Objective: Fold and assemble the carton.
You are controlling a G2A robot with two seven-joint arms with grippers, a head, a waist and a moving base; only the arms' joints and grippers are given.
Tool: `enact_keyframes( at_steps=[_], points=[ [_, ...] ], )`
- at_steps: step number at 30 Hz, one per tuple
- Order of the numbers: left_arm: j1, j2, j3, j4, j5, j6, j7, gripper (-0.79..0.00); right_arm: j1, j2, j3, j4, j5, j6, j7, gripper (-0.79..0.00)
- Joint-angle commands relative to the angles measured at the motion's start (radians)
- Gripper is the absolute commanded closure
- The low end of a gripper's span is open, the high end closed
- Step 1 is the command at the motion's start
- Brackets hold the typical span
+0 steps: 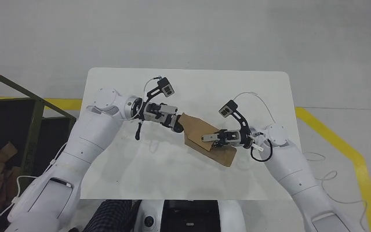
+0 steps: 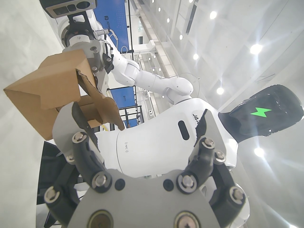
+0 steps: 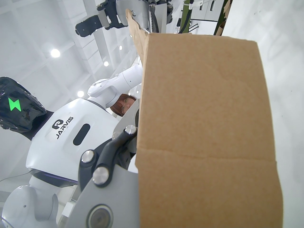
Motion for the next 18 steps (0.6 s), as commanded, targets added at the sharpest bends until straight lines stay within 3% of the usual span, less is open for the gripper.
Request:
enact_keyframes(
  at_steps=[1, 18],
  points=[
    [0.005, 0.003, -0.009, -0.003, 0.001, 0.000, 0.000, -0.785, 0.002, 0.001, 0.000, -0.001, -0.005, 0.003, 0.003, 0.000],
    [0.006, 0.008, 0.005, -0.016, -0.007, 0.020, 0.000, -0.785, 0.003, -0.001, -0.012, -0.009, 0.002, 0.002, 0.002, 0.000]
  ],
)
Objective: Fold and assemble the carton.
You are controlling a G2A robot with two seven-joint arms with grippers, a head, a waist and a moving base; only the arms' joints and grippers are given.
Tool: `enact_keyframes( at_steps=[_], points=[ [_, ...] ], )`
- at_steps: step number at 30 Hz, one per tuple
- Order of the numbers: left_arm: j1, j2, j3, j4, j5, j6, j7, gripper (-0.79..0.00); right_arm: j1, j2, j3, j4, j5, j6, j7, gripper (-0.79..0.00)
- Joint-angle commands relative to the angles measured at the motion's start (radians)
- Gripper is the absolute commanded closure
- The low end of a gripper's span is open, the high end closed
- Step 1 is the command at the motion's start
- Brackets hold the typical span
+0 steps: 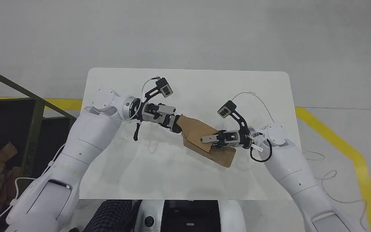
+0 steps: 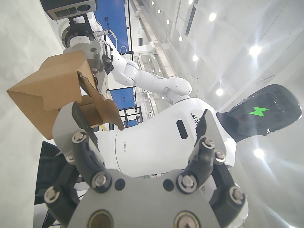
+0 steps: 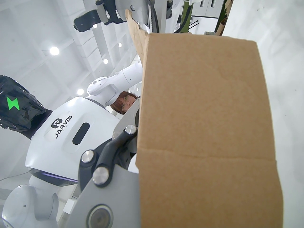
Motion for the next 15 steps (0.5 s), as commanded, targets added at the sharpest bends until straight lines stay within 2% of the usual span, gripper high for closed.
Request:
enact_keyframes(
  at_steps=[1, 15],
  points=[
    [-0.003, -0.002, 0.012, 0.001, -0.004, 0.001, 0.000, -0.785, 0.001, 0.000, -0.001, 0.002, 0.002, 0.002, 0.002, 0.000],
    [-0.043, -0.018, 0.081, 0.027, -0.028, -0.001, 0.000, -0.785, -0.002, -0.002, -0.009, -0.005, 0.001, 0.003, 0.003, 0.000]
  ],
)
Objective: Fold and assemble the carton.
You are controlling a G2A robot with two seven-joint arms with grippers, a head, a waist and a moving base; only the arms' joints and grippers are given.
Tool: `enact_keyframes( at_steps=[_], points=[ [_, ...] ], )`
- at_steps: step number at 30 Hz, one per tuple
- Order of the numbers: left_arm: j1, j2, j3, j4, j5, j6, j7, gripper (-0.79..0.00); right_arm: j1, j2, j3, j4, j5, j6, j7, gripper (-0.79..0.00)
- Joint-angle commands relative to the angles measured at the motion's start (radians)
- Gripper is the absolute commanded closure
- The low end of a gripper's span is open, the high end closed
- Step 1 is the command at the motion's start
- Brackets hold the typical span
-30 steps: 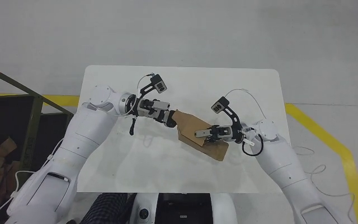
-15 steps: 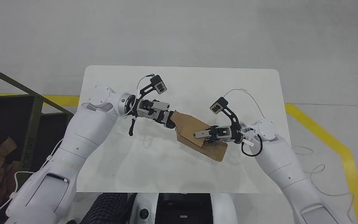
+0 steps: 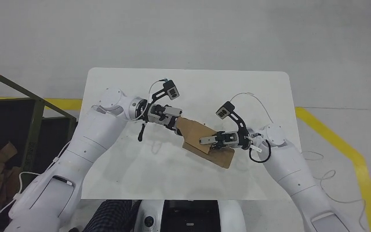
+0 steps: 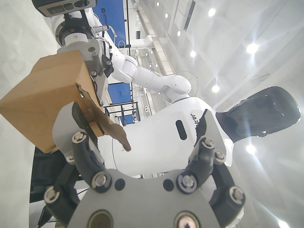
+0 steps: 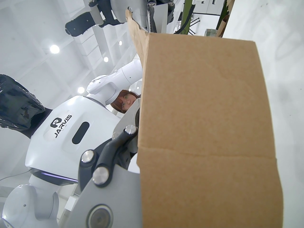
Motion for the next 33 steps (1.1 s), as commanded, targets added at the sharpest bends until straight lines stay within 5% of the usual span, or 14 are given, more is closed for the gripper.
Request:
enact_keyframes(
  at_steps=[1, 23, 33],
  points=[
    [-0.004, -0.001, 0.007, 0.003, -0.001, -0.001, 0.000, -0.785, 0.000, 0.000, 0.000, 0.002, 0.003, 0.001, 0.001, 0.000],
    [-0.037, -0.003, 0.060, 0.044, -0.033, -0.025, 0.000, -0.785, -0.006, -0.001, 0.003, 0.010, 0.017, -0.001, -0.001, 0.000],
    [-0.020, 0.030, -0.054, 0.026, 0.078, -0.076, 0.033, -0.785, -0.014, 0.005, 0.018, 0.018, 0.012, 0.017, 0.017, 0.000]
  ],
)
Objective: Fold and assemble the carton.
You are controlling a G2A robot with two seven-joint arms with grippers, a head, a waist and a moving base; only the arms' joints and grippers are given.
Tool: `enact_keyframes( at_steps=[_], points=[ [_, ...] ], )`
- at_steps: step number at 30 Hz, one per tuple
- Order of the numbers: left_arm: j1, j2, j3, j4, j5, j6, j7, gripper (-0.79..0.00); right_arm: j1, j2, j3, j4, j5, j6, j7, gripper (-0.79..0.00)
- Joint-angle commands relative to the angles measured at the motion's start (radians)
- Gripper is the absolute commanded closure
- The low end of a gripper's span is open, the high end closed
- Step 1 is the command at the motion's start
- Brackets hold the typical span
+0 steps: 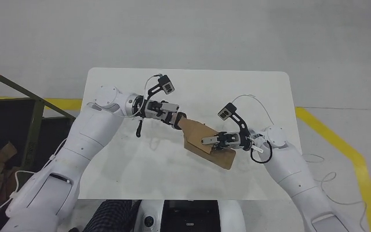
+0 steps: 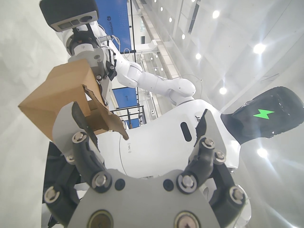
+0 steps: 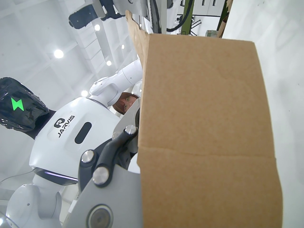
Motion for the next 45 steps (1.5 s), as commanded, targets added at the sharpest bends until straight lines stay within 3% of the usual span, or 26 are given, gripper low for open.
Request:
enact_keyframes(
  at_steps=[1, 9, 15, 23, 38, 45],
  points=[
    [0.004, 0.012, -0.037, -0.009, 0.052, -0.012, 0.016, -0.785, -0.001, 0.002, 0.005, -0.003, 0.002, 0.011, 0.011, 0.000],
    [0.001, 0.052, -0.128, -0.080, 0.318, -0.131, 0.054, -0.785, -0.004, 0.018, 0.003, -0.028, 0.047, 0.069, 0.068, 0.000],
    [-0.018, 0.073, -0.103, -0.153, 0.388, -0.139, 0.062, -0.785, 0.024, 0.040, -0.060, -0.036, 0.095, 0.120, 0.068, 0.000],
    [-0.049, 0.114, -0.043, -0.200, 0.375, -0.227, 0.150, -0.785, 0.072, 0.063, -0.149, -0.026, 0.147, 0.147, 0.068, 0.000],
    [-0.046, 0.114, -0.043, -0.202, 0.374, -0.228, 0.156, -0.785, 0.072, 0.063, -0.149, -0.026, 0.147, 0.147, 0.068, 0.000],
    [0.001, 0.119, -0.069, -0.200, 0.394, -0.353, 0.276, -0.785, 0.054, 0.066, -0.134, -0.062, 0.118, 0.154, 0.026, 0.000]
  ],
)
